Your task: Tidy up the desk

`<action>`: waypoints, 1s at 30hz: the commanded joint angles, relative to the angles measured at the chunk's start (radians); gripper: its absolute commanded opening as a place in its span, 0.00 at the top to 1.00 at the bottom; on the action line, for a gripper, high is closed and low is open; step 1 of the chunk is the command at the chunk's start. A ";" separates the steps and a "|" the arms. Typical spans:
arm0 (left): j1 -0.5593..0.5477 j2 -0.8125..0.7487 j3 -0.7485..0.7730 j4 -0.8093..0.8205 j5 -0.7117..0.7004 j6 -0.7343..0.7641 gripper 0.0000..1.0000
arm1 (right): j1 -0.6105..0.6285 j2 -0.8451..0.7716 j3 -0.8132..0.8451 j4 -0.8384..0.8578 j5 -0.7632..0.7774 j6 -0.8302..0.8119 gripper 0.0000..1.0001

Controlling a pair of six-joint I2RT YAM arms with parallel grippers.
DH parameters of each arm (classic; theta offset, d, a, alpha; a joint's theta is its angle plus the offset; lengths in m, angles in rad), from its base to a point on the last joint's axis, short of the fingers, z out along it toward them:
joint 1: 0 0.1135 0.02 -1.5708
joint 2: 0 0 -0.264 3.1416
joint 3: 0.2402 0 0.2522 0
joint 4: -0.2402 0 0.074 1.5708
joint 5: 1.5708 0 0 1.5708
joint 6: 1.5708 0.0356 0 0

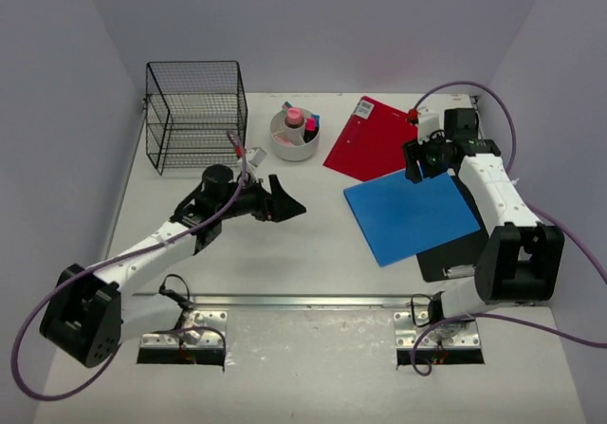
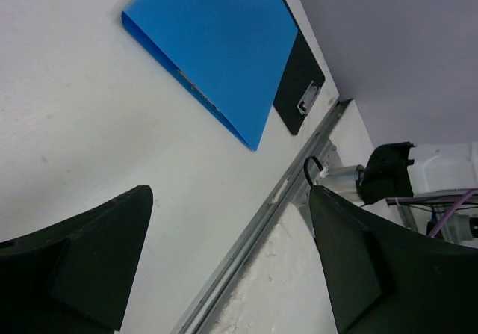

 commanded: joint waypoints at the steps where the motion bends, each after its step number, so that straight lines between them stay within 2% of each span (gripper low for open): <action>1: -0.038 0.222 0.022 0.302 -0.023 -0.279 0.20 | -0.026 -0.040 -0.052 0.025 0.019 -0.055 0.39; 5: -0.088 0.402 0.115 0.448 -0.032 -0.323 0.25 | -0.029 -0.048 -0.079 0.032 0.018 -0.044 0.39; 14: -0.152 0.757 0.280 0.650 -0.068 -0.429 0.29 | -0.031 -0.082 -0.111 0.062 -0.001 -0.011 0.39; 19: -0.150 0.861 0.342 0.698 -0.082 -0.439 0.35 | -0.031 -0.106 -0.108 0.046 -0.003 -0.017 0.38; 30: -0.167 1.005 0.428 0.746 -0.103 -0.500 0.36 | -0.032 -0.147 -0.090 0.028 -0.041 -0.009 0.37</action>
